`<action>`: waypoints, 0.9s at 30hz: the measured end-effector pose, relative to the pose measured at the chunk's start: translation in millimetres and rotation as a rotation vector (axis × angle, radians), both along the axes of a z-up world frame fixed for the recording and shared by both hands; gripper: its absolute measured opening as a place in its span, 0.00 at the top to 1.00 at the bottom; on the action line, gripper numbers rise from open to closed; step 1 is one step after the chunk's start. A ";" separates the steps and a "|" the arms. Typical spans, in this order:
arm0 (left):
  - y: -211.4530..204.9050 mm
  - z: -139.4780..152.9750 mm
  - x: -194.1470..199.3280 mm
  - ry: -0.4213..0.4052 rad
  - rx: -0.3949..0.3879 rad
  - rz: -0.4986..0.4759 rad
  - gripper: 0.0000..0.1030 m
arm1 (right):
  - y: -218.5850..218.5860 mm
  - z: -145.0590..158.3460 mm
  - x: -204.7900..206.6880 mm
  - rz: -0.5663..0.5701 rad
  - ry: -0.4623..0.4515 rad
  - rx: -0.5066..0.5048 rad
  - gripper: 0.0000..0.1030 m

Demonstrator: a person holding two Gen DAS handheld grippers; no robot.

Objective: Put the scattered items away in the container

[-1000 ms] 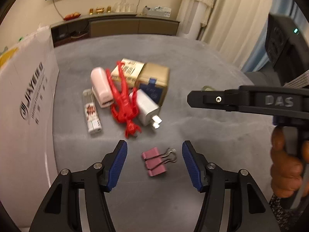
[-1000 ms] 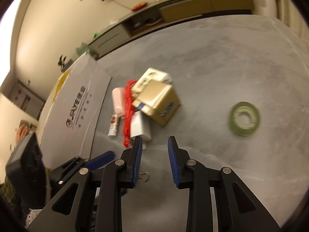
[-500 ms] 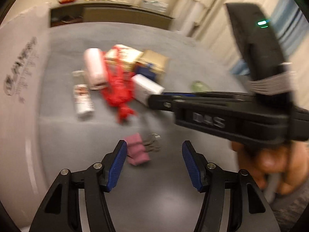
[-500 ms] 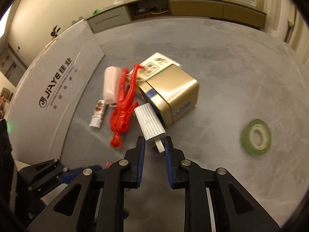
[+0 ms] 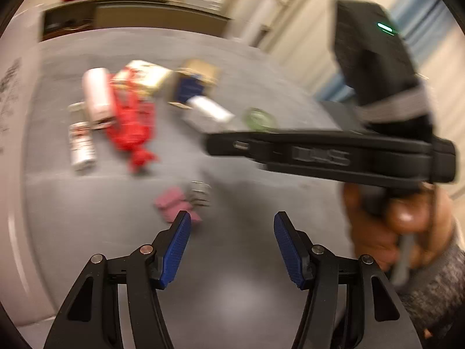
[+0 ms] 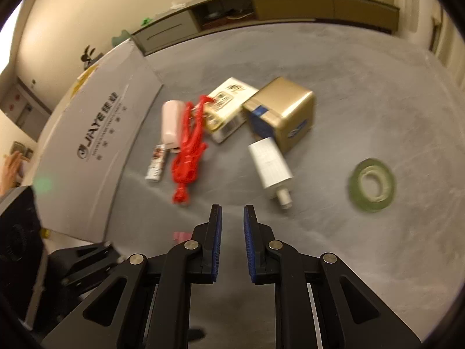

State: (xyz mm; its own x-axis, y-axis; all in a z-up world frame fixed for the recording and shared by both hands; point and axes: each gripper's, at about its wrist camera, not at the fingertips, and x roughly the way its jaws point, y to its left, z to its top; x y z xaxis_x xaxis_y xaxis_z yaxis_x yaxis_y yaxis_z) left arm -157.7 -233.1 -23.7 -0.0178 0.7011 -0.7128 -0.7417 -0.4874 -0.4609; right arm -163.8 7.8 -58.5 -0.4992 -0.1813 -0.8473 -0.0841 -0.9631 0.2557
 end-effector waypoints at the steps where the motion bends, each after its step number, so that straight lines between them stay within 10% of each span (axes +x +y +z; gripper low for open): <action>1: 1.6 1.8 3.3 0.024 -0.005 -0.006 0.41 | 5.2 1.6 1.0 -0.017 0.004 0.007 0.81; 7: 10.6 -3.8 0.3 0.204 -0.124 0.068 0.41 | 15.6 -1.5 -3.0 -0.055 0.024 0.017 0.59; 11: 19.8 -11.7 -0.4 0.252 -0.156 0.020 0.40 | 9.6 -9.5 -9.7 -0.040 0.040 0.028 0.59; 14: 21.4 -13.6 0.5 0.176 -0.122 -0.024 0.40 | 12.9 -9.3 -6.2 -0.051 0.034 0.014 0.84; 18: 18.4 -3.6 -0.7 0.212 -0.101 -0.016 0.40 | 14.1 2.1 -1.2 -0.048 0.055 0.035 0.83; 22: 18.7 -10.6 -9.2 0.255 -0.144 -0.007 0.40 | 10.4 4.6 -5.1 -0.046 0.087 0.077 0.62; 27: 28.4 -15.7 -3.5 0.248 -0.141 -0.088 0.42 | 17.0 -5.7 -10.7 -0.065 0.081 0.063 0.76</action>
State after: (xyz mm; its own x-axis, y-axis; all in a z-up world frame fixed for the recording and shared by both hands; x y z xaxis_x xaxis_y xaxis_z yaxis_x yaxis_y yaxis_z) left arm -161.2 -204.7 -39.4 -0.1469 0.6021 -0.7848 -0.8652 -0.4628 -0.1931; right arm -174.5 24.8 -64.2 -0.5751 -0.0939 -0.8127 -0.1285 -0.9707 0.2031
